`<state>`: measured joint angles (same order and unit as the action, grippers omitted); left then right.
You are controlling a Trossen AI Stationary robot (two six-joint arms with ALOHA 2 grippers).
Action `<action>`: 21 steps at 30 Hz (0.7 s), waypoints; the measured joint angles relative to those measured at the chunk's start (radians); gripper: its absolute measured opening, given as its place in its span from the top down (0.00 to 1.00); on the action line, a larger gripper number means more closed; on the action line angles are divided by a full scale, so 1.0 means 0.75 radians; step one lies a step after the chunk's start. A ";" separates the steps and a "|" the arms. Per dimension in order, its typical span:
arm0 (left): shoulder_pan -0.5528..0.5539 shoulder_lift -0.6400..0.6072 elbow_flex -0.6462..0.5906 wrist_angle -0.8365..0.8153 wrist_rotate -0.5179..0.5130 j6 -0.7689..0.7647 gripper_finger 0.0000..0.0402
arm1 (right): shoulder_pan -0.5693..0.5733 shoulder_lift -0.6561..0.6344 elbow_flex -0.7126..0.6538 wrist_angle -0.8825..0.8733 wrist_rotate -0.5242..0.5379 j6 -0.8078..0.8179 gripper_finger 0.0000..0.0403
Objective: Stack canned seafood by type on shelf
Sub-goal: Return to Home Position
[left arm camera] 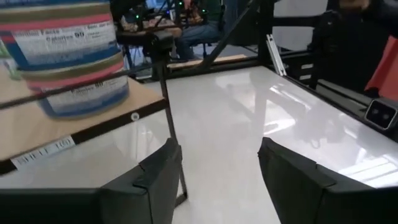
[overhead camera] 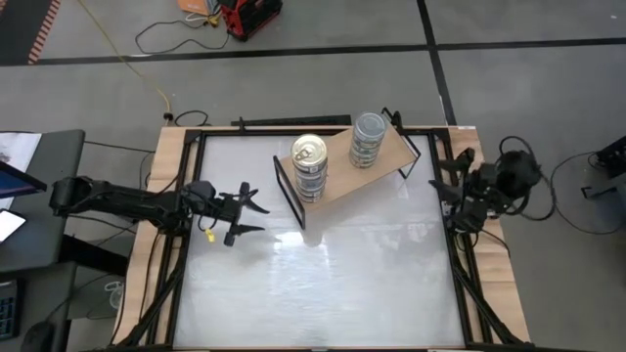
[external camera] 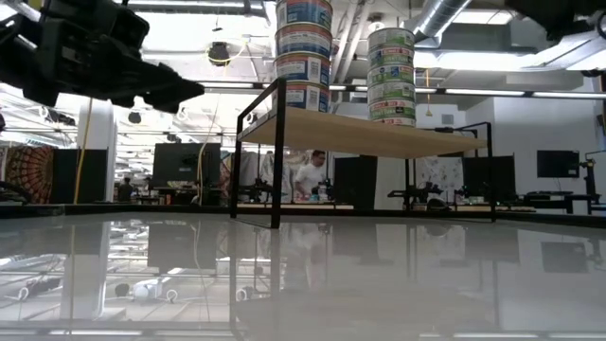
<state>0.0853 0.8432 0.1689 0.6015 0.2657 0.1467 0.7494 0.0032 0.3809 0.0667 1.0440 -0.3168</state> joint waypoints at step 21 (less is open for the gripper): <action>-0.081 -0.582 -0.007 -0.450 -0.269 -0.066 0.57 | -0.130 0.000 -0.021 0.159 -0.103 -0.120 0.27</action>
<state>0.0244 0.4066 0.1638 0.2640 0.0643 0.0973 0.6518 0.0032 0.3651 0.1858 0.9667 -0.4070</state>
